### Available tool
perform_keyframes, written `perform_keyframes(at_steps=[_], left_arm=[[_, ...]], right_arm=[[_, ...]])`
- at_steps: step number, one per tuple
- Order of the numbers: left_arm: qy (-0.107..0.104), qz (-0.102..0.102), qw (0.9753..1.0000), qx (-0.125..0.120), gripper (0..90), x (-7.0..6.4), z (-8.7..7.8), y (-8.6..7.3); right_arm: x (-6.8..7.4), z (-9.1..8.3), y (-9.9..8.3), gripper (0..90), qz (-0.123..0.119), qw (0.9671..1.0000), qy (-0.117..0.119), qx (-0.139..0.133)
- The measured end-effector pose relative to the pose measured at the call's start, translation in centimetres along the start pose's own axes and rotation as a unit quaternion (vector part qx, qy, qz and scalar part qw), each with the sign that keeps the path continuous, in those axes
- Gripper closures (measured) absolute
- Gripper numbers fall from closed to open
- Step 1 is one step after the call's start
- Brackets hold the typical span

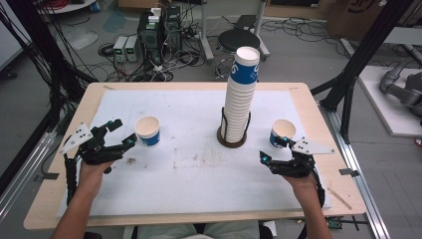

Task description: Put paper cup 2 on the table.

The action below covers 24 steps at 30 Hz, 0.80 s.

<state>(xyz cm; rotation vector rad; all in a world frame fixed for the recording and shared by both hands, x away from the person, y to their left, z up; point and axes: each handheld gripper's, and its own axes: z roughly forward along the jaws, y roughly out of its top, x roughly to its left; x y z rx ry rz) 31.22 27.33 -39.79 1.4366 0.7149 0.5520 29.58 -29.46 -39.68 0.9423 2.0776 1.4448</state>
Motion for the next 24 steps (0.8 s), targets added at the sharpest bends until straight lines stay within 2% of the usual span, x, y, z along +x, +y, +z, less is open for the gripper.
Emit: perform_keyframes(at_steps=[10, 24], left_arm=[[0.001, 0.005, 1.0000, 0.006, 17.5, -0.10, -0.54, -0.18], [0.003, 0.010, 0.9998, 0.015, 17.5, -0.06, -0.20, -0.60]], right_arm=[[0.19, 0.36, 0.19, 20.0, -0.002, 1.0000, 0.001, -0.004], [0.05, 0.13, 0.07, 20.1, 0.003, 1.0000, 0.000, -0.005]])
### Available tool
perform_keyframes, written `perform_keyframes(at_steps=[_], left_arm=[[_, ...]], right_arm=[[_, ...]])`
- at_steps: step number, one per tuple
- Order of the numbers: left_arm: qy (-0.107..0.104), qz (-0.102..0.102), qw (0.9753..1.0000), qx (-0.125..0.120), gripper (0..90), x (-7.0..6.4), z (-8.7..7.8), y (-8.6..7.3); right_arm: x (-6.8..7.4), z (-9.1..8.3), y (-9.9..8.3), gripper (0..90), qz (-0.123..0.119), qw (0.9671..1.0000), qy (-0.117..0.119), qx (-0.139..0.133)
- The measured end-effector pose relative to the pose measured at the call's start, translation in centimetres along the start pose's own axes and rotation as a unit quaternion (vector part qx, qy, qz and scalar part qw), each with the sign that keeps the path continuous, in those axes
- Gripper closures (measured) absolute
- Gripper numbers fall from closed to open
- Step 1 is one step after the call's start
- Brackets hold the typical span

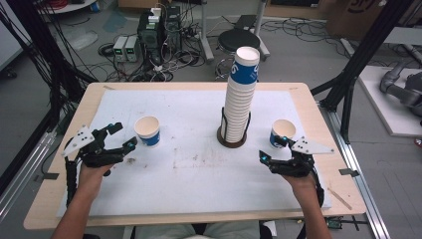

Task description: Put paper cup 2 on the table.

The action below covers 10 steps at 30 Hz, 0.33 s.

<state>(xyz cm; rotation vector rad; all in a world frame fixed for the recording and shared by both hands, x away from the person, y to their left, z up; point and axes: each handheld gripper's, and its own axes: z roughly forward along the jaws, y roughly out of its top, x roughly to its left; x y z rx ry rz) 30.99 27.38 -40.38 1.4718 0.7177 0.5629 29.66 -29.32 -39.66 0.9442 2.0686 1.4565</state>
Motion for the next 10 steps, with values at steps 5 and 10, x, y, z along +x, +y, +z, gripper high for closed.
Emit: perform_keyframes(at_steps=[5, 10], left_arm=[[0.002, -0.002, 1.0000, -0.001, 17.5, 0.13, 0.04, -0.10], [0.004, -0.001, 1.0000, -0.002, 17.5, 0.20, 0.06, -0.15]], right_arm=[[-0.12, -0.09, -0.06, 20.1, 0.001, 1.0000, -0.001, 0.000], [-0.24, -0.09, -0.08, 20.0, 0.001, 1.0000, -0.002, 0.000]])
